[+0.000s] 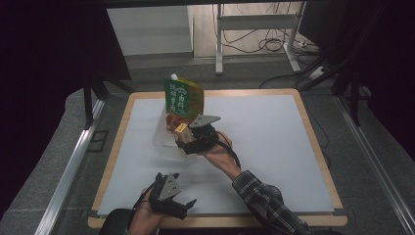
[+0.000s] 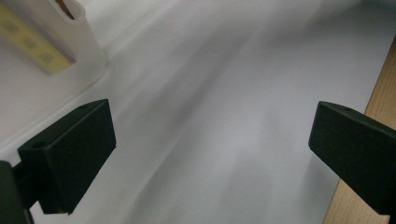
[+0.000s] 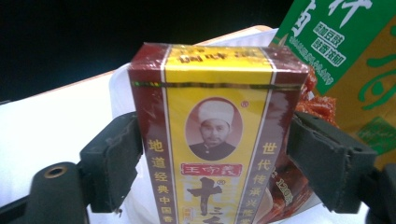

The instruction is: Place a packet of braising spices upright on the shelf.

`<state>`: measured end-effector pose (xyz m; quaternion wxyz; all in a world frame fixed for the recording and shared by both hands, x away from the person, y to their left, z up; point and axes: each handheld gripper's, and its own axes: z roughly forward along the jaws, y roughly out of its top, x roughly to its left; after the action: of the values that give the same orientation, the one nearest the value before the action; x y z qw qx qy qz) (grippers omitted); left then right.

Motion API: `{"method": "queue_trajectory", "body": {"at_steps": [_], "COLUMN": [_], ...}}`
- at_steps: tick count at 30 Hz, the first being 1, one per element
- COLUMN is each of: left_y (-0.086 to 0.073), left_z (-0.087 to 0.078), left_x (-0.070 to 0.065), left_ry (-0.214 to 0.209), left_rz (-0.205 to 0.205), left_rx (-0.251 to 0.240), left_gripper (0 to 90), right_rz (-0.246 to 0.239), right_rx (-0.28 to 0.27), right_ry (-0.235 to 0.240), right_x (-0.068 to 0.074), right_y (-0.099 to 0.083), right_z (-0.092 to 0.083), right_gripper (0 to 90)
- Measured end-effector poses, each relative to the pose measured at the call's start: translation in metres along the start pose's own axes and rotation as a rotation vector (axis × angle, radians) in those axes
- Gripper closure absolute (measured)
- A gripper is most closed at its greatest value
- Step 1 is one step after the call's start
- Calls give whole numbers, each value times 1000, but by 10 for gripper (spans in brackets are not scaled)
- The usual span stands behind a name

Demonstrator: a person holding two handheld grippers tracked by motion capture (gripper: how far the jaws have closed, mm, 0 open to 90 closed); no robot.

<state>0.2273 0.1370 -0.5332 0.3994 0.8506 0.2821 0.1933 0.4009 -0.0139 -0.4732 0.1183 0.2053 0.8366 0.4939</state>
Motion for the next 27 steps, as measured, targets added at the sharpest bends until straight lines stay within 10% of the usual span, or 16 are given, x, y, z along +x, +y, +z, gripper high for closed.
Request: {"method": "queue_trajectory", "body": {"at_steps": [27], "left_y": [0], "left_z": [0], "left_x": [0], "left_ry": [6], "left_rz": [1], "left_rx": [1], "left_gripper": [3], "right_rz": [-21], "right_rx": [34], "right_ry": [10], "right_x": [-2], "right_y": [0], "right_z": [-27], "right_gripper": [71]}}
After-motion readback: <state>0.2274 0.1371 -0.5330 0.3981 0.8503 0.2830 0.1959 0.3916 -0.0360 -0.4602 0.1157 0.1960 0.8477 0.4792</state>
